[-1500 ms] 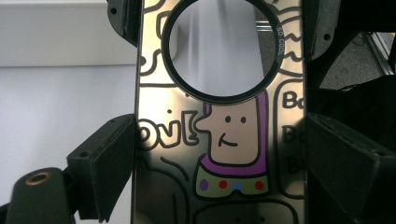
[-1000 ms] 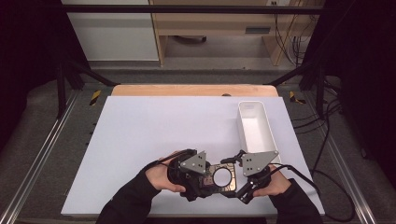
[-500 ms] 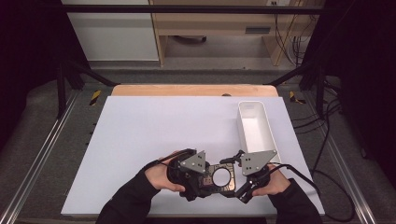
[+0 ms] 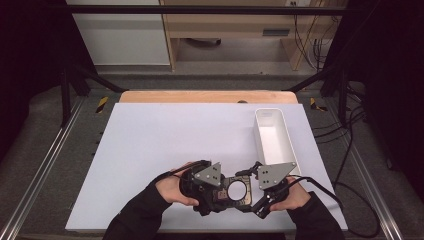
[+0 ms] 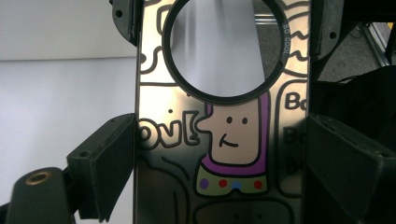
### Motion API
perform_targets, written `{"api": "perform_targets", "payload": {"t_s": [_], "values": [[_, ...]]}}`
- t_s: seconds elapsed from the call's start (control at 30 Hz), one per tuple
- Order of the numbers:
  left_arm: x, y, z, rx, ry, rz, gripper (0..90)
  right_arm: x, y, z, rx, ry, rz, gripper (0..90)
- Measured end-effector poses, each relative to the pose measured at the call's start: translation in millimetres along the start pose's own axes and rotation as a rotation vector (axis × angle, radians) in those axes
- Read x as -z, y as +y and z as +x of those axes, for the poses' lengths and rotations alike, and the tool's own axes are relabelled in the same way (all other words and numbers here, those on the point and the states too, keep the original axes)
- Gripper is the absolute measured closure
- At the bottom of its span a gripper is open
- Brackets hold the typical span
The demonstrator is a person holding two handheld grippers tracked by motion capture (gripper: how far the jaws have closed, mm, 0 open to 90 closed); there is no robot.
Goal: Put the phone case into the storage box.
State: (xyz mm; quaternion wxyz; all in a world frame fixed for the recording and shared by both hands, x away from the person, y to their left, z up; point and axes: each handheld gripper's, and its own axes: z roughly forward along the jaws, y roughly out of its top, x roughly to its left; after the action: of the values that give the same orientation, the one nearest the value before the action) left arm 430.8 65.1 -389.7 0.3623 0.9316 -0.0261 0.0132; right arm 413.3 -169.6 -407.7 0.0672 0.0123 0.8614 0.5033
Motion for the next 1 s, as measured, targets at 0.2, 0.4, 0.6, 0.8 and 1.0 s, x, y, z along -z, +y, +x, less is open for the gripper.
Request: {"api": "perform_targets", "payload": {"t_s": [0.2, 0.4, 0.6, 0.8, 1.0], "values": [[0.5, -1.1, 0.9, 0.008, 0.011, -0.003, 7.5, 1.1, 0.4, -0.4, -0.01, -0.002, 0.003, 12.1], [7.1, -4.4, 0.9, 0.022, 0.032, -0.013, 3.9, 4.2, 1.4, -1.7, -0.02, -0.013, 0.007, 12.2], [16.8, -9.9, 1.1, 0.042, 0.062, -0.012, 1.0, 9.7, 3.4, -3.8, -0.03, -0.022, 0.016, 12.1], [21.8, -17.3, 1.7, 0.067, 0.085, 0.004, 0.0, 15.3, 5.7, -6.8, -0.043, -0.019, 0.032, 12.1], [21.6, -24.7, 1.8, 0.083, 0.09, 0.015, 0.0, 18.5, 9.4, -9.5, -0.048, -0.015, 0.057, 12.1]]}}
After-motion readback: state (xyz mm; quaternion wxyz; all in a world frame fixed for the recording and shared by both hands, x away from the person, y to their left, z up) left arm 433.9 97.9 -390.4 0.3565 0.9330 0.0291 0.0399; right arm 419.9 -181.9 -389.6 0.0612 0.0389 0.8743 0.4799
